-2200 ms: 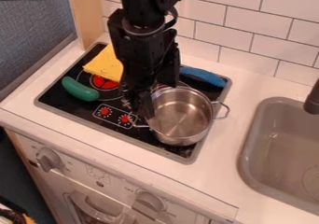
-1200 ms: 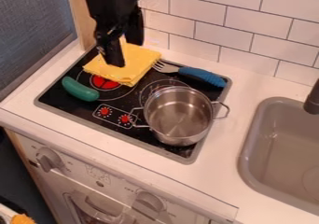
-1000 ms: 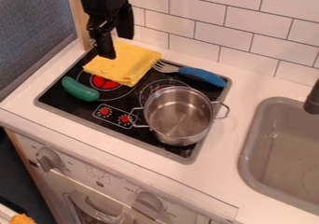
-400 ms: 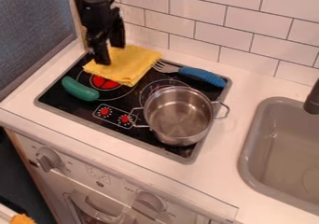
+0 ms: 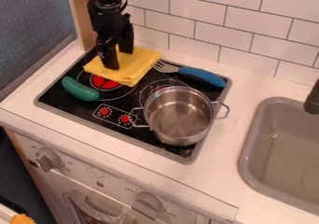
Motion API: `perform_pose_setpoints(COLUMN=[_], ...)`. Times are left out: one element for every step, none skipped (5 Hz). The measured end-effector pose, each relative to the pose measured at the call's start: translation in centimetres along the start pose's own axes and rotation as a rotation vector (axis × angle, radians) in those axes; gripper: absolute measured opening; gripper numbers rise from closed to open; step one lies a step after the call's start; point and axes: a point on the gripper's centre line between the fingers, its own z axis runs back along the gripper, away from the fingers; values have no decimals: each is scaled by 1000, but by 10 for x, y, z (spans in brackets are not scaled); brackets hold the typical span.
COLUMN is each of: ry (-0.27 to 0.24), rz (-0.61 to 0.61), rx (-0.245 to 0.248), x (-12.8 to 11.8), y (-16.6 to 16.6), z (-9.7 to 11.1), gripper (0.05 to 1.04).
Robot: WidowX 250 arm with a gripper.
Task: Put the yellow cloth to the left side of the silver pot
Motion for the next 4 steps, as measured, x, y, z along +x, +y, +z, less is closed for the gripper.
perform_pose_setpoints(ry=[3, 8, 23, 28], rz=[-4, 3, 6, -2], rx=[7, 3, -14, 1], x=[-5, -9, -17, -31], y=[1, 8, 19, 31], z=[-4, -6, -5, -5], gripper=[1001, 1001, 1001, 1001])
